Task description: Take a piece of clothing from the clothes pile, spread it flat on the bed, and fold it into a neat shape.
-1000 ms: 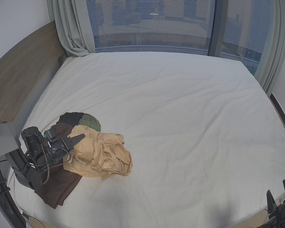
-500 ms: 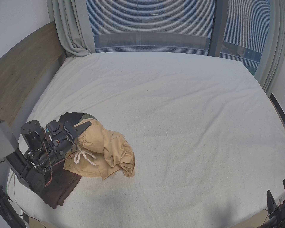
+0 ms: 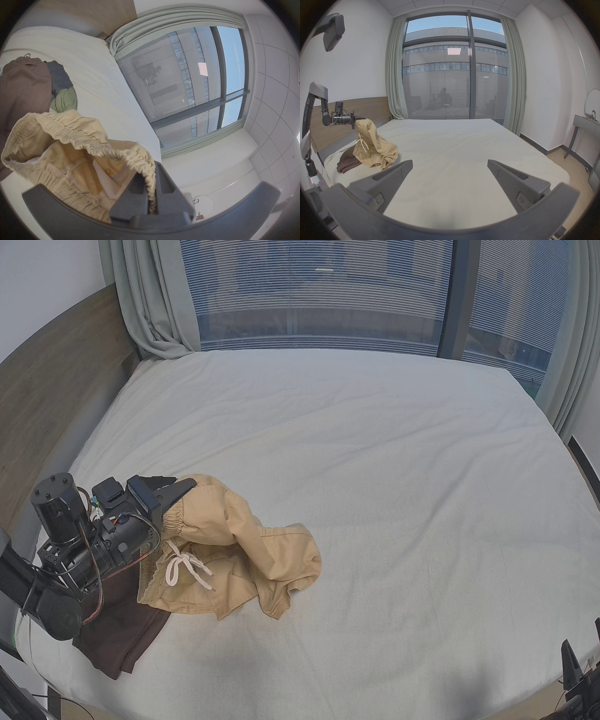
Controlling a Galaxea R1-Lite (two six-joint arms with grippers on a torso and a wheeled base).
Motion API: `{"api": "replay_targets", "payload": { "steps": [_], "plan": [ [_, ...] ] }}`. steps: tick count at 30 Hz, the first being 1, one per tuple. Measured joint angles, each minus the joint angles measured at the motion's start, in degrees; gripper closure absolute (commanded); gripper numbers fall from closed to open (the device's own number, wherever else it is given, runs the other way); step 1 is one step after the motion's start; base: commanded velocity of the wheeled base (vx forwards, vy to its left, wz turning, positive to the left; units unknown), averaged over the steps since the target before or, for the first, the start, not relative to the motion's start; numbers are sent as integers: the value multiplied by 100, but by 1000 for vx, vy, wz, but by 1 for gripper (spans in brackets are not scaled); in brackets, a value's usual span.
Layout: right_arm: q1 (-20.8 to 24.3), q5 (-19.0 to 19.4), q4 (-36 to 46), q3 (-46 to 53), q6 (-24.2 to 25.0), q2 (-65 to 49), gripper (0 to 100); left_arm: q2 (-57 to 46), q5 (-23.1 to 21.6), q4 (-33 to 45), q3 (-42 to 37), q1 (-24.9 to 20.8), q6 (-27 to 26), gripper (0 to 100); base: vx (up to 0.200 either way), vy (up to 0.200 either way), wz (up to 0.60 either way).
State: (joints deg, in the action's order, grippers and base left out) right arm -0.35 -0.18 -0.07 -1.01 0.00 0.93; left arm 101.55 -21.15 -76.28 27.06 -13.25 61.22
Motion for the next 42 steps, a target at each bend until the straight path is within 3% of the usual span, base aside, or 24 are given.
{"api": "replay_targets", "payload": {
  "steps": [11, 27, 42],
  "plan": [
    [2, 0, 0, 0, 0, 0, 0, -692, 85, 1352, 766, -334, 0, 100, 0, 0, 0],
    [2, 0, 0, 0, 0, 0, 0, -845, 156, 1576, 1207, -819, 6, 100, 0, 0, 0],
    [9, 0, 0, 0, 0, 0, 0, -742, 150, 1987, 2039, -1362, 393, 100, 0, 0, 0]
  ]
}}
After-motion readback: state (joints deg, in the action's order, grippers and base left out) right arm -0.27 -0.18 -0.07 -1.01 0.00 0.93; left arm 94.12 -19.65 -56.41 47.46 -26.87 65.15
